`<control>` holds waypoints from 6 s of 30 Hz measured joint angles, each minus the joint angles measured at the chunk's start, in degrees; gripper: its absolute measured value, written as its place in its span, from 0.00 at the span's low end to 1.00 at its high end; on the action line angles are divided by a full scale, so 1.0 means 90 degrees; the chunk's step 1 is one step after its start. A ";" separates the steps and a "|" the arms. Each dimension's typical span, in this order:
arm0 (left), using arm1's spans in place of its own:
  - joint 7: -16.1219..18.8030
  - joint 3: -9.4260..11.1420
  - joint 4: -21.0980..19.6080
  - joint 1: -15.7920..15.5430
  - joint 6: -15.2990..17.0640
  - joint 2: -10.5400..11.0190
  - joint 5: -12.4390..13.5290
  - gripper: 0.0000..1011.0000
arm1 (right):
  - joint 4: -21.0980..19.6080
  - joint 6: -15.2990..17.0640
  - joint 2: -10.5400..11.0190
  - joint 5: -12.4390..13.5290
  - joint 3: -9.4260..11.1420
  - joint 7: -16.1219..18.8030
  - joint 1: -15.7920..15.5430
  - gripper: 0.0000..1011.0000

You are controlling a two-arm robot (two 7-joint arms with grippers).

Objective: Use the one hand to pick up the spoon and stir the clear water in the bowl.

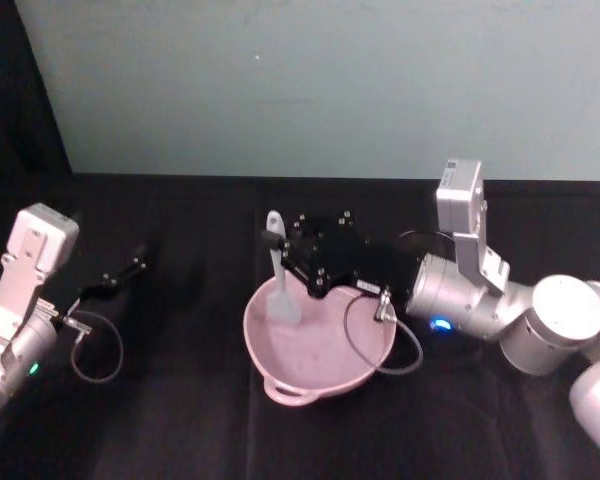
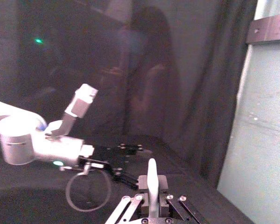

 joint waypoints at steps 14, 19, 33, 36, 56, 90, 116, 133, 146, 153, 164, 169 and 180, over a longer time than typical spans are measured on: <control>0.0000 0.0000 0.0000 0.0000 0.0000 0.0000 0.0000 0.99 | -0.0217 0.0033 0.0333 -0.0353 0.0345 -0.0548 -0.0168 0.12; 0.0000 0.0000 0.0000 0.0000 0.0000 0.0000 0.0000 0.99 | -0.0563 0.0151 0.0566 -0.0308 0.0497 -0.0606 -0.0441 0.12; 0.0000 0.0000 0.0000 0.0000 0.0000 0.0000 0.0000 0.99 | -0.1370 0.0430 0.0683 0.0448 0.0552 -0.0295 -0.1160 0.12; 0.0000 0.0000 0.0000 0.0000 0.0000 0.0000 0.0000 0.99 | -0.1234 0.0478 0.0509 0.0670 0.0477 -0.0175 -0.1143 0.12; 0.0000 0.0000 0.0000 0.0000 0.0000 0.0000 0.0000 0.99 | 0.0038 0.0022 -0.0167 0.0334 0.0455 -0.0602 -0.0438 0.12; 0.0000 0.0000 0.0000 0.0000 0.0000 0.0000 0.0000 0.99 | -0.0773 0.0162 -0.0048 0.0517 0.0634 -0.0561 -0.1233 0.12; 0.0000 0.0000 0.0000 0.0000 0.0000 0.0000 0.0000 0.99 | -0.0730 -0.0060 0.0208 0.0051 0.1235 -0.1099 -0.1253 0.12; 0.0000 0.0000 0.0000 0.0000 0.0000 0.0000 0.0000 0.99 | -0.1068 0.0027 0.0073 0.0526 0.0832 -0.0505 -0.1552 0.12; 0.0000 0.0000 0.0000 0.0000 0.0000 0.0000 0.0000 0.99 | 0.0169 -0.0366 -0.0482 0.0183 0.0552 -0.0442 -0.0641 0.12; 0.0000 0.0000 0.0000 0.0000 0.0000 0.0000 0.0000 0.99 | 0.0395 -0.0448 -0.0484 -0.0007 0.0646 -0.0628 -0.0477 0.12; 0.0000 0.0000 0.0000 0.0000 0.0000 0.0000 0.0000 0.99 | -0.0171 -0.0270 -0.0084 -0.0032 0.0959 -0.0833 -0.0856 0.12; 0.0000 0.0000 0.0000 0.0000 0.0000 0.0000 0.0000 0.99 | -0.0472 -0.0103 0.0075 0.0219 0.1012 -0.0655 -0.1070 0.12; 0.0000 0.0000 0.0000 0.0000 0.0000 0.0000 0.0000 0.99 | -0.0553 0.0103 0.0012 0.0847 0.0706 0.0061 -0.1074 0.12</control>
